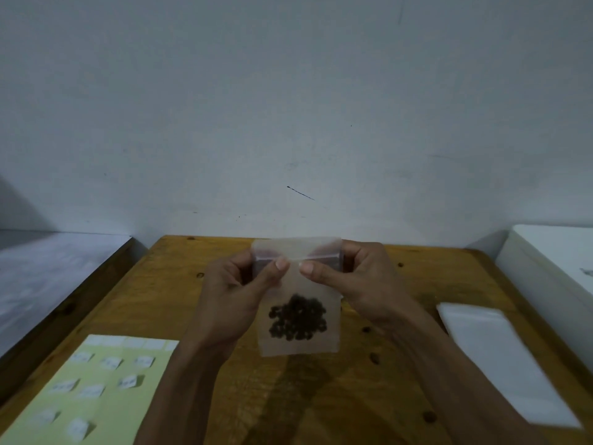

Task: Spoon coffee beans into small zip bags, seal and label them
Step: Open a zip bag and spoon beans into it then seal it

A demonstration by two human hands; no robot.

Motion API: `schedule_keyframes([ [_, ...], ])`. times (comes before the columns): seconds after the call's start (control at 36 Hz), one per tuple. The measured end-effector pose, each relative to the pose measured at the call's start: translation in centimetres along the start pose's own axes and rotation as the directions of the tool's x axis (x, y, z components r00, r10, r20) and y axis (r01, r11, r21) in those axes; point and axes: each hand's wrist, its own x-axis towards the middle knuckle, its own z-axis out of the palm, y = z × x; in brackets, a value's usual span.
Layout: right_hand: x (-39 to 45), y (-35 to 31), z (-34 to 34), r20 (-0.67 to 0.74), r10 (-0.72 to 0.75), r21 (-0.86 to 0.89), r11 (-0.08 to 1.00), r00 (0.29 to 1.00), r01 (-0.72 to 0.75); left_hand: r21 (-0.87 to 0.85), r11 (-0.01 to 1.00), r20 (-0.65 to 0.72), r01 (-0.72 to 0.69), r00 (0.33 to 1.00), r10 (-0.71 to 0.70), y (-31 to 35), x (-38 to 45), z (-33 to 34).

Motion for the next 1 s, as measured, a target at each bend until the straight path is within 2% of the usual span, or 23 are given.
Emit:
schedule_keyframes([
  [0.11,-0.2,-0.1,-0.1,0.02,0.03,0.009,1.0,0.999,-0.03,0.013,1.0,0.0,0.012,1.0,-0.012,-0.2,0.0,0.6],
  [0.28,-0.5,-0.2,-0.6,0.002,0.054,0.058,0.997,0.999,-0.054,-0.07,0.995,0.008,0.065,0.998,-0.064,-0.4,0.2,1.6],
  [0.5,-1.4,0.2,-1.0,-0.006,0.086,0.075,0.993,0.996,-0.086,-0.068,0.998,-0.048,-0.01,0.999,0.007,0.0,-0.3,2.5],
  [0.67,-2.0,0.0,-1.1,-0.069,0.068,0.1,0.993,0.995,-0.061,-0.063,0.996,-0.045,0.063,0.997,-0.066,0.2,-0.9,1.6],
  [0.86,-3.4,0.2,0.2,0.075,0.228,0.179,0.955,0.971,-0.238,-0.042,0.995,-0.106,0.092,0.99,-0.096,1.1,-3.0,0.0],
  [1.0,-4.6,1.5,3.1,0.001,0.254,0.173,0.953,0.967,-0.25,0.07,0.972,-0.107,0.225,0.97,-0.217,0.5,-4.8,-2.8],
])
